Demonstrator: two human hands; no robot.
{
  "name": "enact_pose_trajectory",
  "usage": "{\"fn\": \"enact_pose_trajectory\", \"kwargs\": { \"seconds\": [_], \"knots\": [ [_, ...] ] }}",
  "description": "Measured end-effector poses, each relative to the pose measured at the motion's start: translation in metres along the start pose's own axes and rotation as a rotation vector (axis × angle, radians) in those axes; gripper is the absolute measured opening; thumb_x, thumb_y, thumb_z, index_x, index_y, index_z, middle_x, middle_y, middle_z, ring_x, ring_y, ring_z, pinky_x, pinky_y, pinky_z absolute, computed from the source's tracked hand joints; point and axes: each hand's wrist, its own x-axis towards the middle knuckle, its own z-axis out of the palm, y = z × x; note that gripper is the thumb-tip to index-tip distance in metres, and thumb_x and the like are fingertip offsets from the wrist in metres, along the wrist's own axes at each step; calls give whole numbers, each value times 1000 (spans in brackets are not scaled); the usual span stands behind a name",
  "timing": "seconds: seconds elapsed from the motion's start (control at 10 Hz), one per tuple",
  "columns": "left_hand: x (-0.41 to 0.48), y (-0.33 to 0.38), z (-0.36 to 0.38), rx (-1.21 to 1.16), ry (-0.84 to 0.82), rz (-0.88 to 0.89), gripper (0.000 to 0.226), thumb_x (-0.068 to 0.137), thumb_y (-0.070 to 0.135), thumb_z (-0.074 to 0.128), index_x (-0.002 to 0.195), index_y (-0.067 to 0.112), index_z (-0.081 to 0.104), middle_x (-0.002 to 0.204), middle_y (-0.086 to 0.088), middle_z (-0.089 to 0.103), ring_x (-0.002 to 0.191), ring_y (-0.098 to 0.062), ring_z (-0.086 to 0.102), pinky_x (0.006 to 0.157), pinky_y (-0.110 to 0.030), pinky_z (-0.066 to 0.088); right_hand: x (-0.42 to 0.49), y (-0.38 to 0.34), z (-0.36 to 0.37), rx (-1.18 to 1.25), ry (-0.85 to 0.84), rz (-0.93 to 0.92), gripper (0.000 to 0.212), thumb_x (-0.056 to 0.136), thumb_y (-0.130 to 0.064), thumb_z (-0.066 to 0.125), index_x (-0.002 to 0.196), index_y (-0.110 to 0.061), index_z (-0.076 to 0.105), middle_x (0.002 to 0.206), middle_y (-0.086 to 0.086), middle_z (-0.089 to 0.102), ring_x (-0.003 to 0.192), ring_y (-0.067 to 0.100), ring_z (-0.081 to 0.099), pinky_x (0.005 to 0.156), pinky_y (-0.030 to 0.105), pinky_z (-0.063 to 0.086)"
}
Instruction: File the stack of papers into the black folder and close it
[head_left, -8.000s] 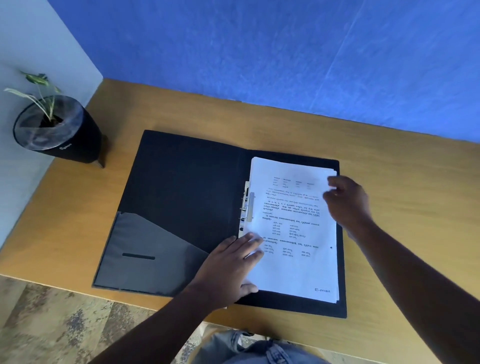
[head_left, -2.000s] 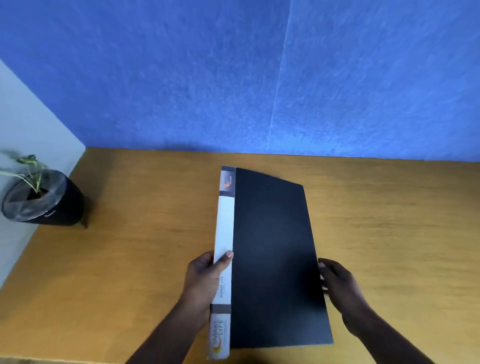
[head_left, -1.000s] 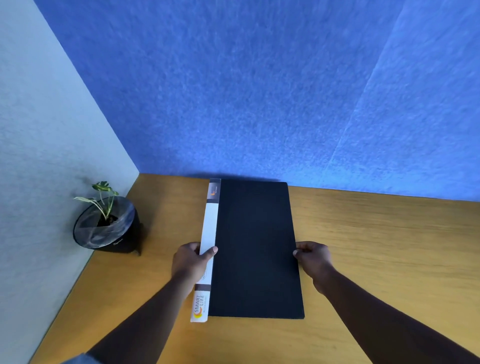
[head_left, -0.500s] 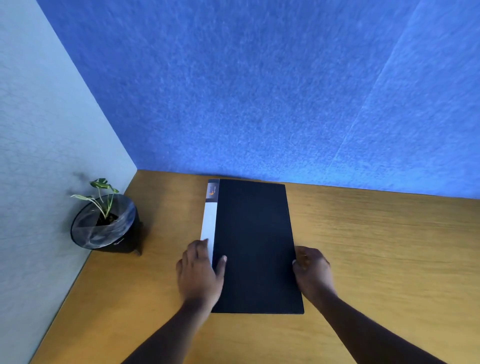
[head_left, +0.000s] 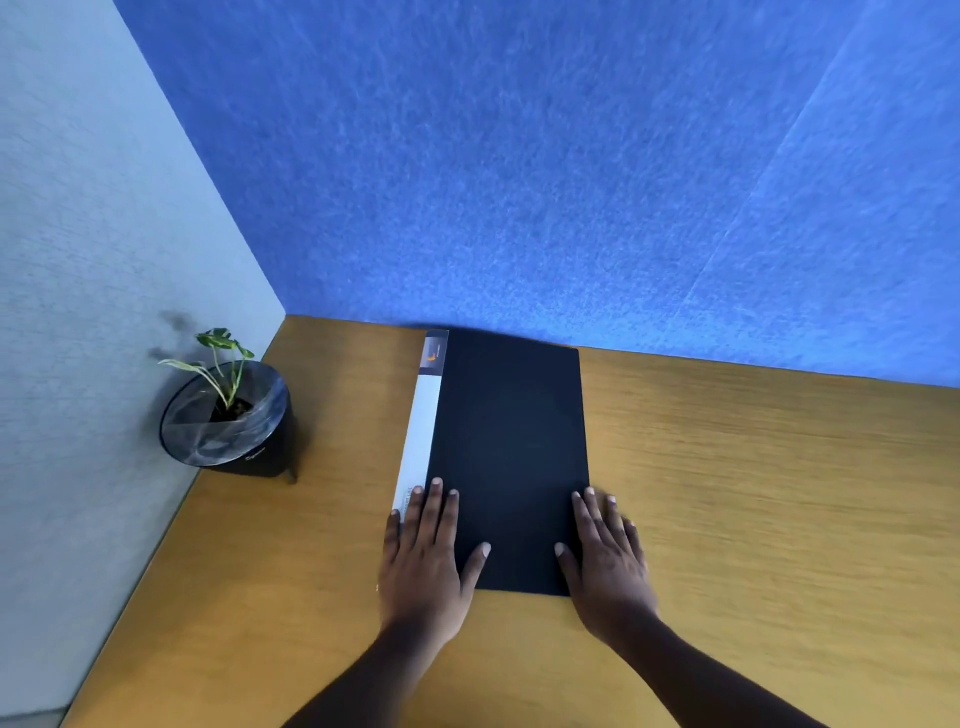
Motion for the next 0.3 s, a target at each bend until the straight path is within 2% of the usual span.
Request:
{"fn": "enact_pose_trajectory", "kwargs": {
  "seconds": [0.1, 0.2, 0.3],
  "knots": [
    [0, -2, -4, -1, -16, -7, 77, 93, 67, 18, 154, 19, 21, 163, -1, 11, 151, -22, 3, 117, -38, -7, 1, -3, -2, 18, -11, -1, 69, 100, -50, 28, 157, -24, -1, 164, -7, -5, 146, 13, -21, 121, 34, -8],
    [-3, -2, -5, -3, -42, -23, 80, 93, 68, 12, 155, 18, 15, 164, -1, 6, 151, -21, -3, 119, -38, -7, -3, 3, -4, 60, -9, -17, 73, 98, -53, 34, 157, -24, 2, 165, -7, -3, 146, 10, -18, 121, 33, -4],
    [-1, 4, -7, -16, -28, -55, 85, 92, 68, 8, 156, 12, 13, 165, -6, 6, 151, -21, -4, 122, -37, -3, 0, 11, -15, 64, 23, -12, 75, 96, -54, 41, 156, -22, 11, 165, -5, -1, 149, 10, -10, 121, 35, 6]
  ]
}}
